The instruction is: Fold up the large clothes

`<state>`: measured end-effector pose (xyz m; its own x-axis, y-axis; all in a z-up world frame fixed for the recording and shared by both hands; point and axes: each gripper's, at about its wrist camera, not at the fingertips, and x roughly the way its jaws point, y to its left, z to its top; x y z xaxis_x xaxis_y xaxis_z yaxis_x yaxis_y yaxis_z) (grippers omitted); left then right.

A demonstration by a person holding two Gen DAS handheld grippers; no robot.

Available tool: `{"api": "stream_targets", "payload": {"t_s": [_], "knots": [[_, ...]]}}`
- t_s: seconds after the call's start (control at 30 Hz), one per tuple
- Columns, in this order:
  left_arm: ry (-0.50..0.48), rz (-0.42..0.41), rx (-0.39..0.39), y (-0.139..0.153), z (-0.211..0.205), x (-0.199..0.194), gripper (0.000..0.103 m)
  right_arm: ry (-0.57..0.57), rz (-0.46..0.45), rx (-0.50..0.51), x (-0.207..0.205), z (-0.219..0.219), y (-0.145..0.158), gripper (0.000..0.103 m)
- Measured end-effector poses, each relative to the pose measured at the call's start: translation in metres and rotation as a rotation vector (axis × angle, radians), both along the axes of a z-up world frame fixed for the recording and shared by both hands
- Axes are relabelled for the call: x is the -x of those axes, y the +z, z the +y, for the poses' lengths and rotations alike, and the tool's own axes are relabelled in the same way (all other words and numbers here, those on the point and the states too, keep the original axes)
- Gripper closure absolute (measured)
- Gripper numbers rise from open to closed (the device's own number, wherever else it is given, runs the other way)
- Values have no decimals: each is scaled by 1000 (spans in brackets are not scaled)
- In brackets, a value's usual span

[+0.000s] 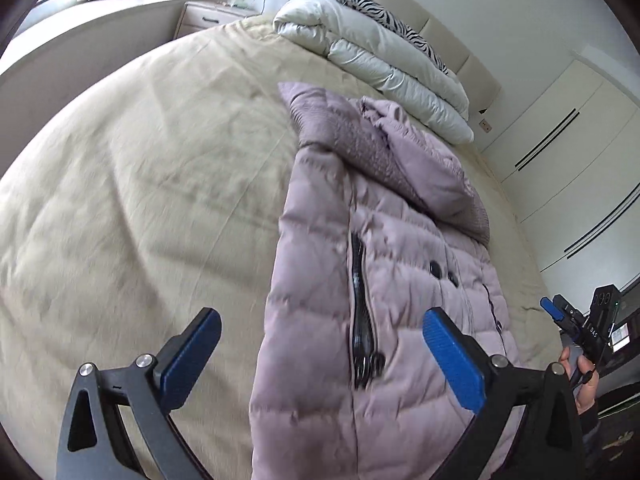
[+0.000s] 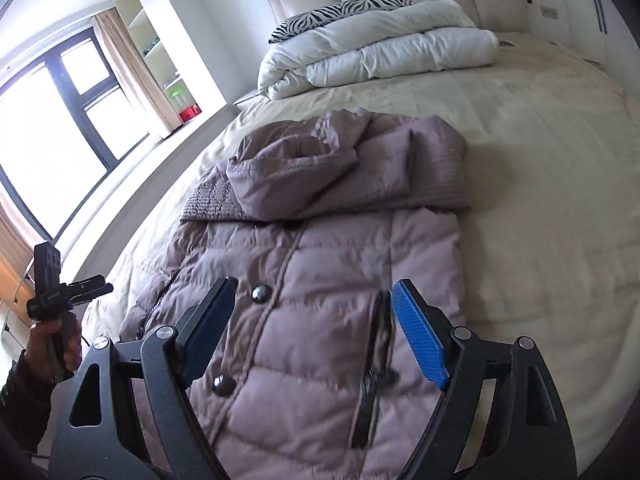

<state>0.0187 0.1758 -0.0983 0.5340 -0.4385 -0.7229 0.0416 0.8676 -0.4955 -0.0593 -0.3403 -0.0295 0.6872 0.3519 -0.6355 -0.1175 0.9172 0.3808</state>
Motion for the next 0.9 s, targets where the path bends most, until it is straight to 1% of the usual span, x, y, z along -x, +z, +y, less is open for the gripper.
{"api": "stream_targets", "payload": {"t_s": [0.1, 0.27, 0.33, 0.43, 0.53, 0.67, 0.73, 0.8, 0.9], "knots": [[-2, 55, 17, -15, 4, 31, 0, -43, 30, -42, 41, -24, -7, 22], [-26, 141, 49, -33, 8, 68, 0, -86, 110, -58, 94, -53, -27, 22], [-54, 154, 25, -33, 5, 80, 0, -95, 137, -86, 111, -62, -36, 22], [-101, 180, 17, -37, 0, 94, 0, -108, 186, -153, 127, -73, -52, 22], [-118, 198, 21, -42, -4, 100, 0, -121, 246, -197, 140, -78, -69, 22], [-142, 228, 75, -50, -10, 102, 0, -133, 332, -194, 154, -83, -87, 22], [-172, 241, 54, -52, -18, 102, 0, -143, 382, -205, 161, -87, -98, 22], [-202, 248, 20, -53, -25, 103, 1, -139, 409, -244, 166, -92, -105, 22], [-201, 264, 40, -55, -24, 104, 2, -97, 444, -310, 169, -91, -111, 22]]}}
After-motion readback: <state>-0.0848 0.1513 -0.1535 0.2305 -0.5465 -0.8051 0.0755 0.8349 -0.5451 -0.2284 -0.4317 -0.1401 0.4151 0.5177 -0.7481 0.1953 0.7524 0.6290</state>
